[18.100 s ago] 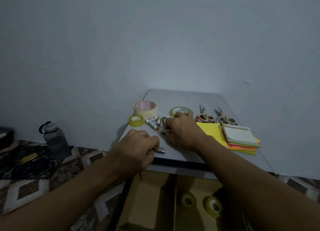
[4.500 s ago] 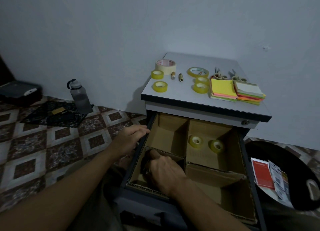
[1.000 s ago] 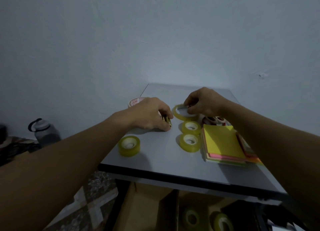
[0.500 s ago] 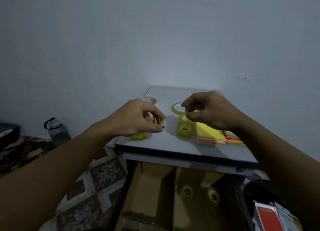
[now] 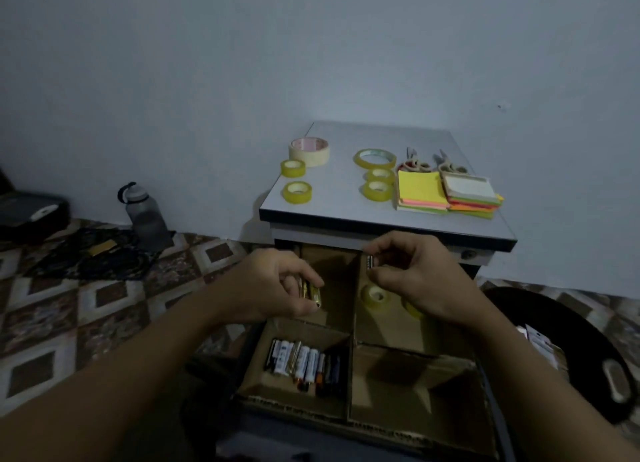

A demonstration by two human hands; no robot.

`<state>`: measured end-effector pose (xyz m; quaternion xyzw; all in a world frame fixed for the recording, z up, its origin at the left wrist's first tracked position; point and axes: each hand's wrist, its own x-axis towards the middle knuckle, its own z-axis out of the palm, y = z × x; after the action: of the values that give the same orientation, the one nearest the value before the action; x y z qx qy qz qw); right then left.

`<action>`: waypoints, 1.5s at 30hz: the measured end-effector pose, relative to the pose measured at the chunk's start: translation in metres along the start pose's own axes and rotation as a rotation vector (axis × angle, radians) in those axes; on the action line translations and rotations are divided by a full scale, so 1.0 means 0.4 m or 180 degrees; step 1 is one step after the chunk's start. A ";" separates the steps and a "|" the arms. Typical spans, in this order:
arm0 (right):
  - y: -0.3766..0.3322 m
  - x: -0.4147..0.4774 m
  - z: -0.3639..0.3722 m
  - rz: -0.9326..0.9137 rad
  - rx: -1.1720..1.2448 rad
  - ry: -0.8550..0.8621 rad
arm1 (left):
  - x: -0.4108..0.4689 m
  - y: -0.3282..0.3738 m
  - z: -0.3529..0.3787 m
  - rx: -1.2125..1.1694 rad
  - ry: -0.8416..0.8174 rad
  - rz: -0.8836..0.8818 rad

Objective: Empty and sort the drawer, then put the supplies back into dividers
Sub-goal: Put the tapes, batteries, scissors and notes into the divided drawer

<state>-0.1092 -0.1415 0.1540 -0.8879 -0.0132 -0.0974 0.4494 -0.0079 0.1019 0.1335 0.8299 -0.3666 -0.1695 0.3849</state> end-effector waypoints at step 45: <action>0.048 -0.107 0.114 0.0417 -0.0004 -0.0256 | -0.050 -0.130 0.169 0.2008 -0.0358 0.1034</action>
<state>-0.1416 -0.1139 0.1045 -0.8904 0.0269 -0.0321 0.4533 -0.0348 0.1045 0.0501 0.8281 -0.5486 -0.0300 0.1108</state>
